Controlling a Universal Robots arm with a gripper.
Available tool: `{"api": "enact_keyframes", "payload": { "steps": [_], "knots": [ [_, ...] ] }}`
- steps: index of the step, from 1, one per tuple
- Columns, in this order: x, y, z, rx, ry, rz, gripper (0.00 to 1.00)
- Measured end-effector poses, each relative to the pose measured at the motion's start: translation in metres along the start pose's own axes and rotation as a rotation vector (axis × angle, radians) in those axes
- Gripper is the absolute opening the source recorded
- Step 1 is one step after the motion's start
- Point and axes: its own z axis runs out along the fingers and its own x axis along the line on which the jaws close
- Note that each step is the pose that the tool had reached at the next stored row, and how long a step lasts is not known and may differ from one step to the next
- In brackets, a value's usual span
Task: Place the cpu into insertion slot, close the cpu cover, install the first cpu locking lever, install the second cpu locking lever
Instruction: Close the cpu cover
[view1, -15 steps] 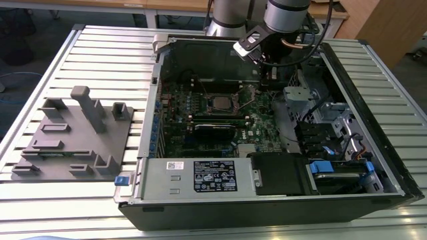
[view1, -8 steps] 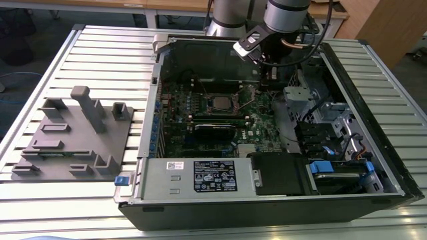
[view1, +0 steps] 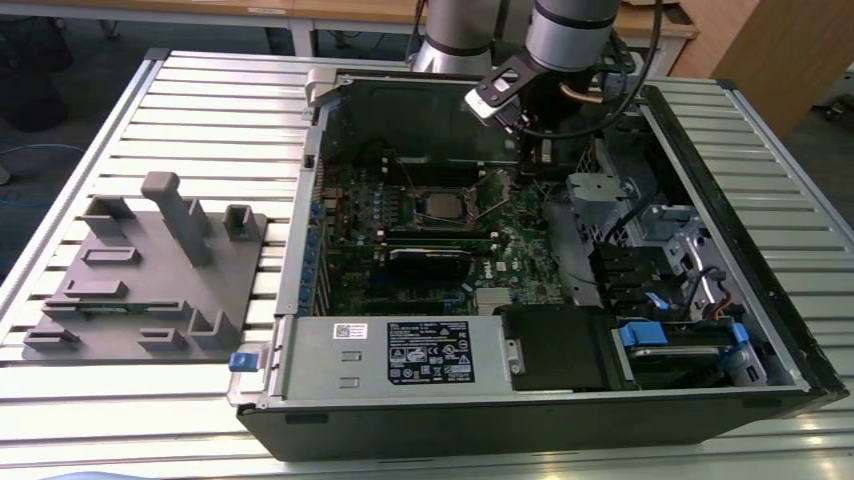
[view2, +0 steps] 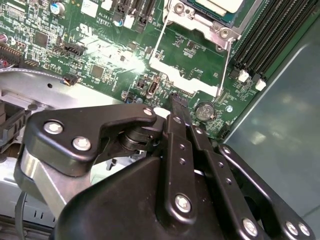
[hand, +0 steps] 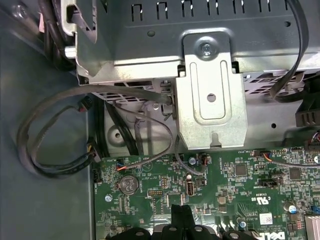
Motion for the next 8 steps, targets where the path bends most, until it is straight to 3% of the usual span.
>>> {"api": "enact_keyframes", "payload": {
  "steps": [4,8],
  "knots": [
    [-0.0001,-0.0005,0.0010,0.0000,-0.0003,0.000,0.10],
    [-0.0005,-0.0049,0.0012,0.0000,-0.0001,0.000,0.10]
  ]
}}
